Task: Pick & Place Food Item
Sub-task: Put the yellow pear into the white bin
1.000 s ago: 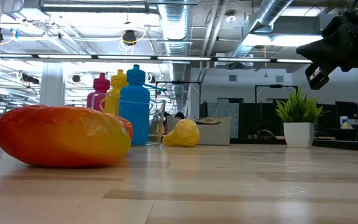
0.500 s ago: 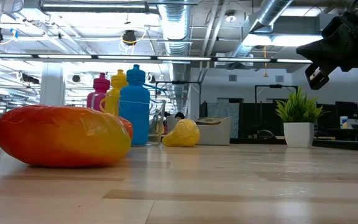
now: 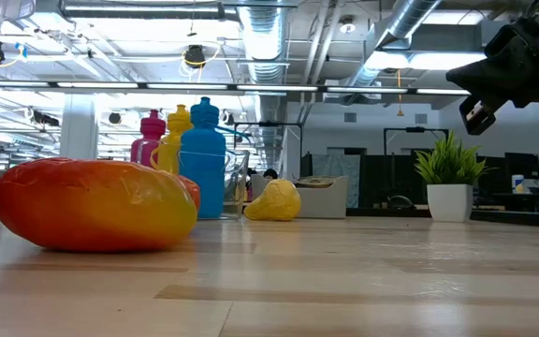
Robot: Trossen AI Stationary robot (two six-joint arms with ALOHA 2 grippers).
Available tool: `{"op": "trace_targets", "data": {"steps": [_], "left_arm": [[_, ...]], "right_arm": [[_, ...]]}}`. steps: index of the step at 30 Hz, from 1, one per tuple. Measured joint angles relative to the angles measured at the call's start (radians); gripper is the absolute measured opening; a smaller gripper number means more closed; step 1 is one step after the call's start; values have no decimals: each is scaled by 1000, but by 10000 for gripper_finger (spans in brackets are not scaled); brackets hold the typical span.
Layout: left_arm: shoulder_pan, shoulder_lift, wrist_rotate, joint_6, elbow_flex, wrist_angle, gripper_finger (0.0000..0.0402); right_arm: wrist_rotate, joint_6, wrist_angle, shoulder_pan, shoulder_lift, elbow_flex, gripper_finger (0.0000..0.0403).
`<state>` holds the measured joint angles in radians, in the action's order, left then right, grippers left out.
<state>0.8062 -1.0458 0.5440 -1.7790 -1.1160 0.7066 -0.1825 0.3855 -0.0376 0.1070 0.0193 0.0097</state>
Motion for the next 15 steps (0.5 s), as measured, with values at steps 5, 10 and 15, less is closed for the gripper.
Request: {"op": "trace_targets", "data": {"steps": [5, 10, 15], "left_arm": [[0, 19, 344, 2, 0, -25, 332], [-56, -11, 511, 120, 0, -104, 329], [-250, -56, 262, 557, 0, -394, 329]], "right_arm": [[0, 0, 0, 0, 0, 0, 12], [0, 0, 0, 0, 0, 0, 12], [0, 0, 0, 0, 0, 0, 12]]}}
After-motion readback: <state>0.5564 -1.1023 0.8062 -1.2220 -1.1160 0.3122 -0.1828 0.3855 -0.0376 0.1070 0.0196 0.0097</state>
